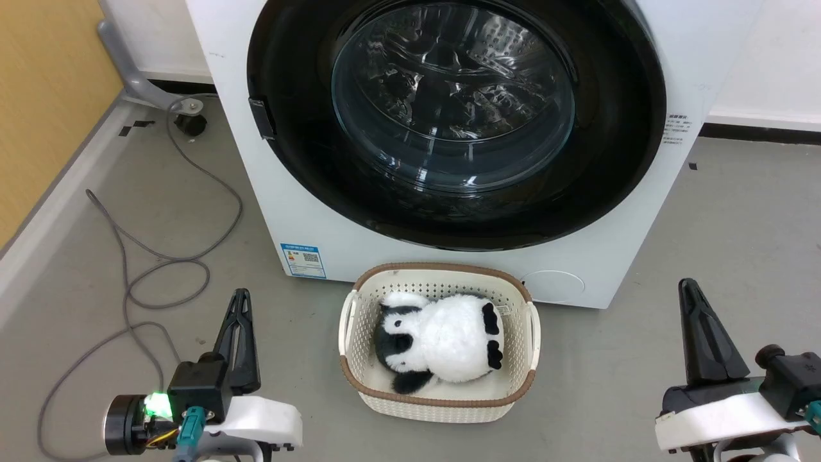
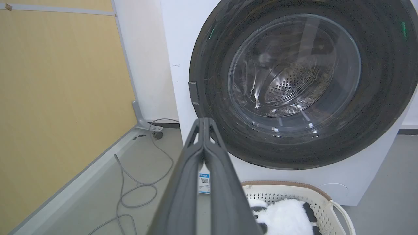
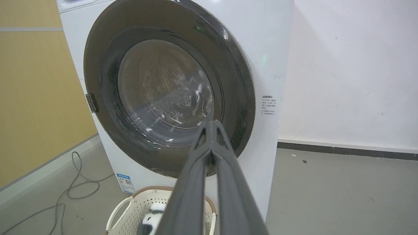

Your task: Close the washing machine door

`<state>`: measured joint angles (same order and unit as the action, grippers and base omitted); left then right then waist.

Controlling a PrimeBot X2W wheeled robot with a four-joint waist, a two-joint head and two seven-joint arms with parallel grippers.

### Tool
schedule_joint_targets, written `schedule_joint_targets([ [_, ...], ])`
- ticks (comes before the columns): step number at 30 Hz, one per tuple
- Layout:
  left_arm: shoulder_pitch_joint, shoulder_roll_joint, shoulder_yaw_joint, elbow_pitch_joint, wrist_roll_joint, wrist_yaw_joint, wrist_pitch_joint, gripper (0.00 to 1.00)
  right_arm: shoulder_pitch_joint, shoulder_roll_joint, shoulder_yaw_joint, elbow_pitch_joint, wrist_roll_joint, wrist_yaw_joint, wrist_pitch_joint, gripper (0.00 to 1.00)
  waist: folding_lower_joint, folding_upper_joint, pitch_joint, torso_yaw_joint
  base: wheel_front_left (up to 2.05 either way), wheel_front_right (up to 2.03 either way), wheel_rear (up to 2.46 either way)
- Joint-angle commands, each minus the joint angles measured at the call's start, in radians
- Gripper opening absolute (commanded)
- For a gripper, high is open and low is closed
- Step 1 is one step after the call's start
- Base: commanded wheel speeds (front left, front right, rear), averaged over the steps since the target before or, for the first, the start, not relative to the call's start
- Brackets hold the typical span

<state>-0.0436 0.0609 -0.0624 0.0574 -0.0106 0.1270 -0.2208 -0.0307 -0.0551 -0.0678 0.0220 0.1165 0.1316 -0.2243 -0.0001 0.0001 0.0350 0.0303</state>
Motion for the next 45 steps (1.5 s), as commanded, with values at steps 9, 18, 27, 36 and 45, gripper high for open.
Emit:
schedule_joint_targets([
  [9,0.009,-0.001,0.007,-0.008,0.002,-0.017,0.021,0.00,0.007,0.001,0.008,-0.005,-0.019,0.000,0.023,0.00,0.0001,-0.0001,-0.003,-0.003,0.00,0.00,0.00],
  [18,0.013,-0.001,0.012,-0.013,0.003,-0.027,0.039,0.00,0.009,0.001,0.013,-0.006,-0.028,0.000,0.041,0.00,0.0001,-0.0001,-0.006,-0.005,0.00,0.00,0.00],
  [27,0.016,-0.002,0.017,-0.017,0.004,-0.037,0.057,0.00,0.011,0.002,0.019,-0.008,-0.037,0.000,0.060,0.00,0.0001,-0.0001,-0.009,-0.008,0.00,0.00,0.00],
  [36,0.019,-0.003,0.022,-0.022,0.005,-0.047,0.076,0.00,0.013,0.002,0.024,-0.009,-0.046,0.000,0.078,0.00,0.0001,-0.0001,-0.012,-0.010,0.00,0.00,0.00],
  [45,0.022,-0.004,0.028,-0.026,0.005,-0.057,0.094,0.00,0.015,0.002,0.030,-0.011,-0.055,0.000,0.097,0.00,0.0001,-0.0001,-0.015,-0.013,0.00,0.00,0.00],
])
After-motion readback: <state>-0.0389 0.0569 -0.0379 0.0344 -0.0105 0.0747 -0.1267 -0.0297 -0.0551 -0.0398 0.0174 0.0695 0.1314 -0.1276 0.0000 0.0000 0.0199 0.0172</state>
